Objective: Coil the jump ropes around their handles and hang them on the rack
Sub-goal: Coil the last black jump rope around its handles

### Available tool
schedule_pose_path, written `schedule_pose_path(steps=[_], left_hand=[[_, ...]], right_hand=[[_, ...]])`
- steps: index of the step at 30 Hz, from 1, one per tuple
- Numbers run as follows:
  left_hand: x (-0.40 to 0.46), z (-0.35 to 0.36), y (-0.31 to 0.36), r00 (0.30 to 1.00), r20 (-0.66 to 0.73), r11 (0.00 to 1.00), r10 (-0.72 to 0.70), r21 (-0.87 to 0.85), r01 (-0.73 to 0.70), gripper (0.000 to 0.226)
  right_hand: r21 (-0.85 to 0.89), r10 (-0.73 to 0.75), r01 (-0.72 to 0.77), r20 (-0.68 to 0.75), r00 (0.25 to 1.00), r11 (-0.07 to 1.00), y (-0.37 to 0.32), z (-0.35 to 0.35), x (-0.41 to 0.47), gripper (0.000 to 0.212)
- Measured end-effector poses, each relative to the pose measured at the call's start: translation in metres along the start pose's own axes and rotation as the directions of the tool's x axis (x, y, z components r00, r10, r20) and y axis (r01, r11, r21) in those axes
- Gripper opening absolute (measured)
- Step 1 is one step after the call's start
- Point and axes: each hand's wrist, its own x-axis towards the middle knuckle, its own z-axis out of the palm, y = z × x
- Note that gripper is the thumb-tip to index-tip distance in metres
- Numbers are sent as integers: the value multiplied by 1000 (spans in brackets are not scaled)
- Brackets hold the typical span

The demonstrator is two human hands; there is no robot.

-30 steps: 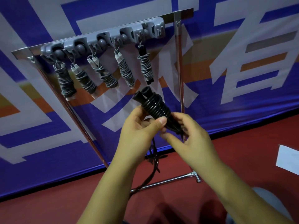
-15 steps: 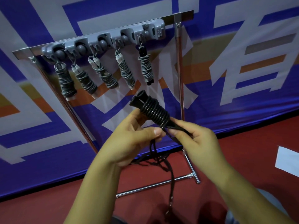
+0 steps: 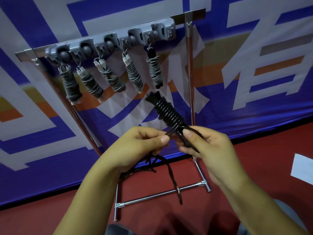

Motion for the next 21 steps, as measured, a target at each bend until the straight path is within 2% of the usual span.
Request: schedule_pose_path(steps=[4,7,10,15,18,21], left_hand=[[5,1,-11,994,-84,995,66,-68,-72,16],[7,4,-16,981,-146,982,128,-118,-146,15],[9,7,-21,972,-182,961,149,-206,-185,13],[13,11,-28,967,-156,905,201,-347,-244,52],[12,12,-28,954,-135,895,268,-333,-298,46],[12,15,-26,942,-183,902,283,-284,-326,37]], right_hand=[[55,73,-76,54,996,996,-6,-1,0,13],[111,134,-144,94,986,983,-10,0,-1,28],[165,191,-214,143,971,963,-13,3,-3,30],[215,242,-298,250,937,930,-17,1,-2,25],[256,299,-384,315,901,887,-19,0,2,24],[302,364,-472,352,863,828,-20,-1,6,24]])
